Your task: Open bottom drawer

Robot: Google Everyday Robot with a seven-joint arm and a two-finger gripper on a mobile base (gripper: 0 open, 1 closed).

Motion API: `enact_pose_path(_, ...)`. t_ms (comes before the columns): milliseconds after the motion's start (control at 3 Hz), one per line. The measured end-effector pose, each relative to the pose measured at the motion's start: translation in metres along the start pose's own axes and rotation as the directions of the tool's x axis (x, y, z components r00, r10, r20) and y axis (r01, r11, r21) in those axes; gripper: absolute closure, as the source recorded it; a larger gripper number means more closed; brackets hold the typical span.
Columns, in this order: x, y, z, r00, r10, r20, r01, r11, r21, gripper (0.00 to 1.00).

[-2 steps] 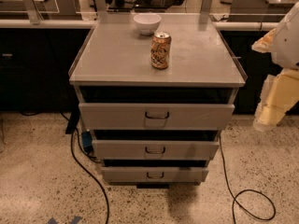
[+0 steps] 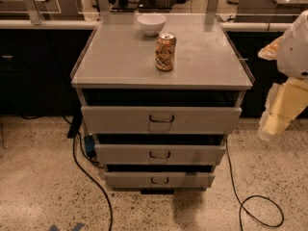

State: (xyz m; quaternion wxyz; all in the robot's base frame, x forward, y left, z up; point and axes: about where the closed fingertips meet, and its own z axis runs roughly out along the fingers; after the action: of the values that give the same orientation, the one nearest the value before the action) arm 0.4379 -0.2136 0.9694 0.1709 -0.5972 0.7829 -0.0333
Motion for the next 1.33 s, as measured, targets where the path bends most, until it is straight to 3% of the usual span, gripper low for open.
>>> enact_pose_path(333, -0.004, 0.025, 0.031, 0.995, 0.069, 0.066, -0.068, 0.9975, -0.018, 0.0)
enact_pose_path(667, 0.004, 0.068, 0.112, 0.98, 0.17, 0.1, -0.164, 0.9843, -0.065, 0.0)
enact_pose_path(1000, 0.004, 0.068, 0.112, 0.98, 0.17, 0.1, -0.164, 0.9843, -0.065, 0.0)
enact_pose_path(1333, 0.003, 0.076, 0.142, 0.977, 0.184, 0.11, -0.177, 0.9814, -0.074, 0.0)
